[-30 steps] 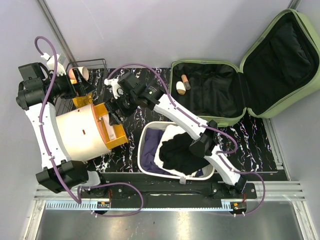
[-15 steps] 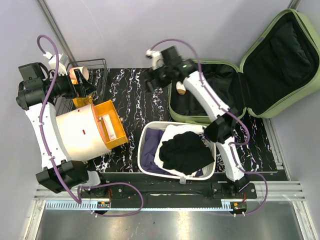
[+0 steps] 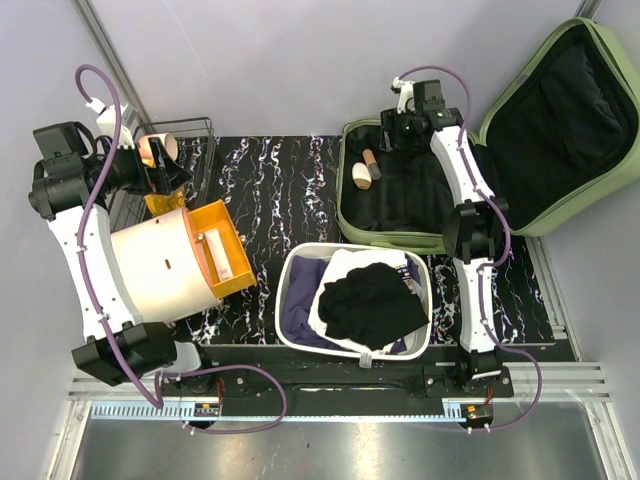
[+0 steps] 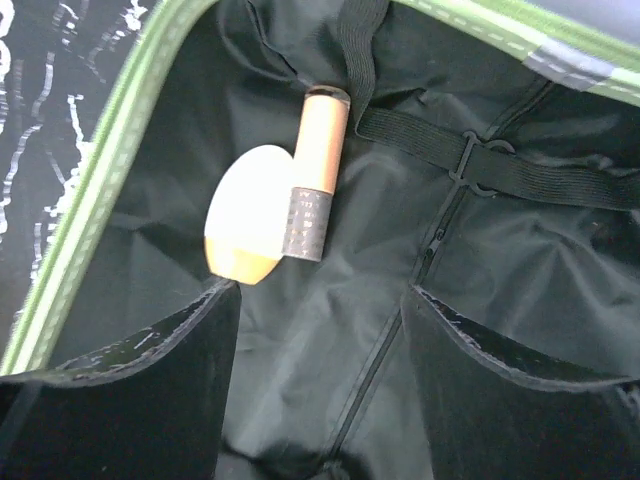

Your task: Open, take out, and arrange the luggage

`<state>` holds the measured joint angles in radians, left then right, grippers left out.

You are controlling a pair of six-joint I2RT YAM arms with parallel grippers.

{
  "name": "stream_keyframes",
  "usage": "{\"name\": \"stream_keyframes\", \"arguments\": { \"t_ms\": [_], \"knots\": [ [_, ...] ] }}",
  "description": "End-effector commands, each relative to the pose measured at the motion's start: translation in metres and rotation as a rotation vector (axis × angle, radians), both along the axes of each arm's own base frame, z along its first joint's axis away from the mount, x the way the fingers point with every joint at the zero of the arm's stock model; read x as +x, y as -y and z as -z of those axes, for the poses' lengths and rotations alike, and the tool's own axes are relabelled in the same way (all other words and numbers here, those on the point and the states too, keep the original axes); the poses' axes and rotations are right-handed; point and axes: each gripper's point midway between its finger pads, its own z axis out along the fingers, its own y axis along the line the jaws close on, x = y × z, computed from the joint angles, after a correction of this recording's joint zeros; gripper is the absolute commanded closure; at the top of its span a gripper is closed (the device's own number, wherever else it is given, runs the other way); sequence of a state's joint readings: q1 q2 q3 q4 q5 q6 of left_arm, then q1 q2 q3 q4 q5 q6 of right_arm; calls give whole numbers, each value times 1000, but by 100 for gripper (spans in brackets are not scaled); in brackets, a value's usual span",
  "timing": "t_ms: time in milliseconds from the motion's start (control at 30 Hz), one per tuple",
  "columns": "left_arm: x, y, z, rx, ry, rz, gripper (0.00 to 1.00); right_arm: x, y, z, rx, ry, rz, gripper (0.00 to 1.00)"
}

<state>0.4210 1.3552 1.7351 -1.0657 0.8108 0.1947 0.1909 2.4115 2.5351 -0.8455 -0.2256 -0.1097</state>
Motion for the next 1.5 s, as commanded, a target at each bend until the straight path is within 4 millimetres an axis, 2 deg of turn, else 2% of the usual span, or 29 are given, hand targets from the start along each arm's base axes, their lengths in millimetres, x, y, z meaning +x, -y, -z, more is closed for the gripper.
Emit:
{"name": "stream_keyframes", "arguments": {
  "t_ms": [0,67,100,300,533,800,967,1067,1167,1233,1300,1333,1467],
  "knots": [
    [6,-6,-21,56,65,-1,1,22,-14,19,-6,53,-38,29],
    [7,-8,-19,62,55,-9,1,27,-20,25,18,62,-45,32],
    [8,-10,-17,65,49,-15,1,29,-21,35,25,50,-48,32],
    [8,-15,-8,82,22,-36,1,39,-31,69,63,30,-68,34],
    [9,-19,4,96,-14,-49,1,52,-38,97,84,38,-75,39],
    [11,-24,12,105,-35,-60,1,43,-53,121,84,-6,-116,46],
    [11,-24,14,106,-38,-58,1,38,-58,128,100,-35,-117,51],
    [10,-25,15,112,-38,-58,1,35,-64,127,112,-48,-129,54],
    [8,-24,15,115,-36,-54,1,35,-62,121,106,-43,-123,67],
    [8,-22,14,114,-32,-48,1,35,-61,113,101,-34,-114,81],
    [7,-20,14,110,-29,-40,1,37,-60,97,99,-8,-103,88],
    [7,-20,14,108,-28,-40,1,38,-59,90,99,5,-96,99],
    [8,-18,12,99,-20,-28,1,40,-55,51,91,73,-84,100]
  ]
}}
